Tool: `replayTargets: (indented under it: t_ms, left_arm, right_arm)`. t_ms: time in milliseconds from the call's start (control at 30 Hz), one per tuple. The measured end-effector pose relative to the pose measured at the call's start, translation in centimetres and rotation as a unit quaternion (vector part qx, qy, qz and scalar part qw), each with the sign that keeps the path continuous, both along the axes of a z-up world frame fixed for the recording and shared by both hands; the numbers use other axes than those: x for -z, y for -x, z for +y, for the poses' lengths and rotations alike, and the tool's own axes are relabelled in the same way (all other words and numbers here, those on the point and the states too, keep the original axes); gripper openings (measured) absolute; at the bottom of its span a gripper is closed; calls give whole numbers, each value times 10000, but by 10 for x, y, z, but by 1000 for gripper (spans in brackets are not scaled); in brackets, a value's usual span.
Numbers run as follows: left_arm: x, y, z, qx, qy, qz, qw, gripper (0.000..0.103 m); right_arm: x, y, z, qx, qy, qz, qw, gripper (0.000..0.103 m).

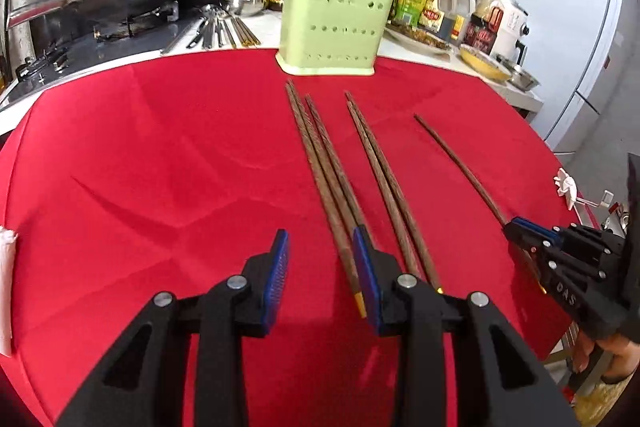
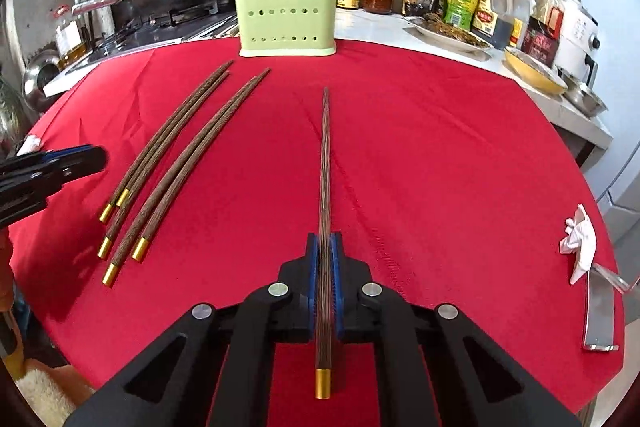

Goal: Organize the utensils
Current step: 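Grasp a chopstick with the left gripper while the right gripper grasps another chopstick, then lift the chopstick upright with the left gripper while the right gripper lifts its chopstick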

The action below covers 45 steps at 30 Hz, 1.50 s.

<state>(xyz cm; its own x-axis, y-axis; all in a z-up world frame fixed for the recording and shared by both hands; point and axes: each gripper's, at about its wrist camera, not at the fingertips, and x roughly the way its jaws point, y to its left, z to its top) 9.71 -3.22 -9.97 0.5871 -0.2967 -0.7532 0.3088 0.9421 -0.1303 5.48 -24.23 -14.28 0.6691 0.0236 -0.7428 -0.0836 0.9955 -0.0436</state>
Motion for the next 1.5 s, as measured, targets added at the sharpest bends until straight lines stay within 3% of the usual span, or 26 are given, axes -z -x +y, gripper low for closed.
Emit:
replayTargets:
  t_ms: [167, 300, 633, 733, 1100, 1267, 1467, 1500]
  left_arm:
    - [8, -8, -14, 13, -162, 164, 9997, 26]
    - [13, -12, -17, -155, -389, 290, 9987, 15]
    - [14, -6, -29, -67, -1038, 145, 9945, 15]
    - [15, 2, -24, -120, -1230, 69, 9923, 8]
    - [15, 24, 0, -171, -1118, -24, 9936, 8]
    - [16, 26, -1, -140, -1119, -81, 9936, 8]
    - [17, 32, -4, -87, -1226, -174, 9923, 8]
    - [17, 33, -5, -81, -1268, -210, 9917, 8]
  right_arm:
    - [0, -2, 0, -42, -45, 3, 10000, 7]
    - [0, -2, -1, -32, -98, -17, 9999, 7]
    - [1, 0, 1, -22, -104, -102, 9999, 7]
    - [1, 5, 0, -31, -107, -120, 9999, 8]
    - [3, 32, -11, -1, -449, -247, 9987, 11]
    - [3, 43, -11, -4, -496, -298, 9983, 20]
    - [5, 56, -7, 45, -249, -409, 9988, 18]
    - [5, 56, -5, 51, -249, -422, 9988, 13]
